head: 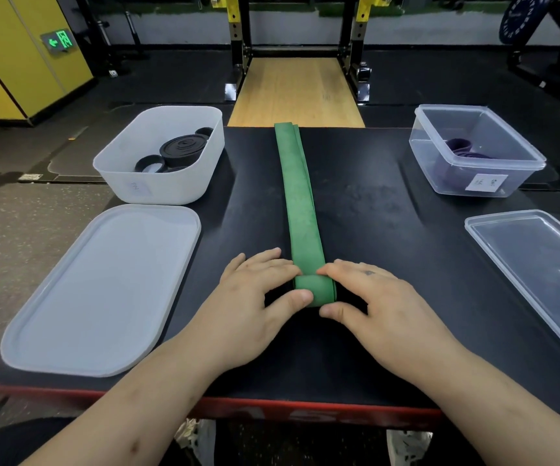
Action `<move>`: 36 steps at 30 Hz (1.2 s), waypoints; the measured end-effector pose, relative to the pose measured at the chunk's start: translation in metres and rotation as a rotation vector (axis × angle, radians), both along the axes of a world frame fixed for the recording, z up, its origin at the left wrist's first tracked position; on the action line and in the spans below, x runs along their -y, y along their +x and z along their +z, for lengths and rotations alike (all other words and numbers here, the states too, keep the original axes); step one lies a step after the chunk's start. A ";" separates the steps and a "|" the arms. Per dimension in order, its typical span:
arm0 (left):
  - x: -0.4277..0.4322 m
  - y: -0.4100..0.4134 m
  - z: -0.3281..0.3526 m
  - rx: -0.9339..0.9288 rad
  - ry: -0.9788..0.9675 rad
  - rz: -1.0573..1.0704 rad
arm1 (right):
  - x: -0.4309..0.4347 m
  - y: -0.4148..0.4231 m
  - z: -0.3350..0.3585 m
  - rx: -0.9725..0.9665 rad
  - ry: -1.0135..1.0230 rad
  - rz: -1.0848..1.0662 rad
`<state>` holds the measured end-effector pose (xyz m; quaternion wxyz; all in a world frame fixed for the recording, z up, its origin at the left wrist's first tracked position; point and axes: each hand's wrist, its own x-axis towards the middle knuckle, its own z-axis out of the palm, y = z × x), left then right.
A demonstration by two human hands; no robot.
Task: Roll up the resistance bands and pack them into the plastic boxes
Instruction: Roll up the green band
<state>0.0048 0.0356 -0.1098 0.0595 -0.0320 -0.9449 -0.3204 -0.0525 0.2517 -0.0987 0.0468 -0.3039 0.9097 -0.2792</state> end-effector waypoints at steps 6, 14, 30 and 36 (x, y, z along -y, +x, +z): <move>-0.006 0.013 0.004 0.021 -0.018 -0.014 | -0.008 0.010 0.002 0.016 0.006 0.013; -0.016 0.040 0.002 -0.025 -0.015 -0.040 | -0.022 0.034 0.002 0.022 0.030 0.039; -0.034 0.062 0.003 -0.044 -0.030 -0.013 | -0.032 0.055 0.007 0.040 0.032 0.055; -0.036 0.061 0.004 -0.030 -0.048 0.016 | -0.031 0.053 0.008 0.028 0.059 0.059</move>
